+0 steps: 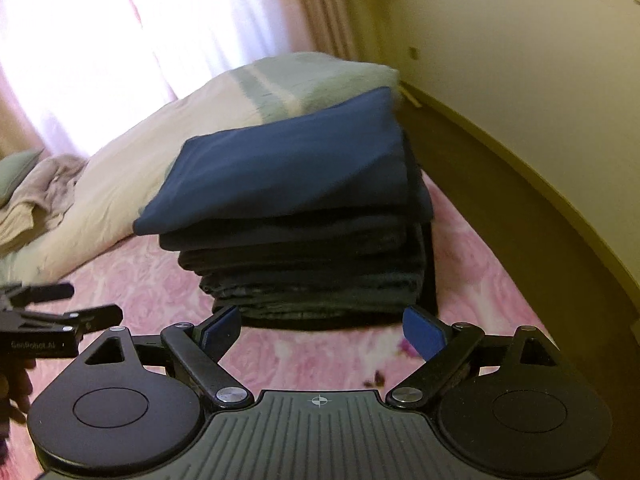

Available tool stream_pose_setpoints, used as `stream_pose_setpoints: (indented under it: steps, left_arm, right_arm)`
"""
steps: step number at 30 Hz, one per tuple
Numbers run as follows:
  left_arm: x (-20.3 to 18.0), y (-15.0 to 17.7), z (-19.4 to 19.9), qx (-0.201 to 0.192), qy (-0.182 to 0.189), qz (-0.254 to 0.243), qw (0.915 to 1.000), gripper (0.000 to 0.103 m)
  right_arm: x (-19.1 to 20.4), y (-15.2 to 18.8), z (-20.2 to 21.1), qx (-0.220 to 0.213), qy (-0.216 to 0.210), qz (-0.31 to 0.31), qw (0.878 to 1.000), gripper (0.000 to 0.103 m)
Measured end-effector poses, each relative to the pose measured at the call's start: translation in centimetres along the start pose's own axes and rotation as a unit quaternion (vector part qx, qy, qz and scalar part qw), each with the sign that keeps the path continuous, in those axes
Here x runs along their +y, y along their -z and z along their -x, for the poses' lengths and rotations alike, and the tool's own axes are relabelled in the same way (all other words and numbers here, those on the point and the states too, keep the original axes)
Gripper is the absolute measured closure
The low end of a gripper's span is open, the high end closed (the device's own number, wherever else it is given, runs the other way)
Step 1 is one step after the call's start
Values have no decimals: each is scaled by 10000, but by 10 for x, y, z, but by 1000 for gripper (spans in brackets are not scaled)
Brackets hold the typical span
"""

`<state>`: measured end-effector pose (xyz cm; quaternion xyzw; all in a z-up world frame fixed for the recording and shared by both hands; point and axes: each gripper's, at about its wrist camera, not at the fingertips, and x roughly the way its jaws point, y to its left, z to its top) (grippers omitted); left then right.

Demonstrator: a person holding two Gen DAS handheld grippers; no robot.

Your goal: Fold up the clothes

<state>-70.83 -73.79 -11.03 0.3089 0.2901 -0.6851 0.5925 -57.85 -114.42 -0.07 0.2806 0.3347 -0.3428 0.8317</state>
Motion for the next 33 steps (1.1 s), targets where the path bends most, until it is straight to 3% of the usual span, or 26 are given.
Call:
stream_pose_setpoints:
  steps: [5, 9, 14, 25, 33]
  left_arm:
    - [4, 11, 41, -26, 157, -1, 9999, 2]
    - [1, 22, 65, -81, 57, -144, 9998, 2]
    - [-1, 26, 83, -168, -73, 44, 9998, 2]
    - [-26, 12, 85, -235, -233, 259, 9991, 2]
    - [-43, 7, 82, -281, -399, 180, 9986, 2]
  right_arm:
    - [28, 23, 45, -302, 269, -1, 9992, 12]
    - [53, 39, 71, -435, 598, -35, 9973, 12]
    - [70, 48, 90, -494, 625, 122, 9967, 12]
    - [65, 37, 95, -336, 552, 507, 9966, 12]
    - [48, 32, 95, -292, 475, 449, 9974, 12]
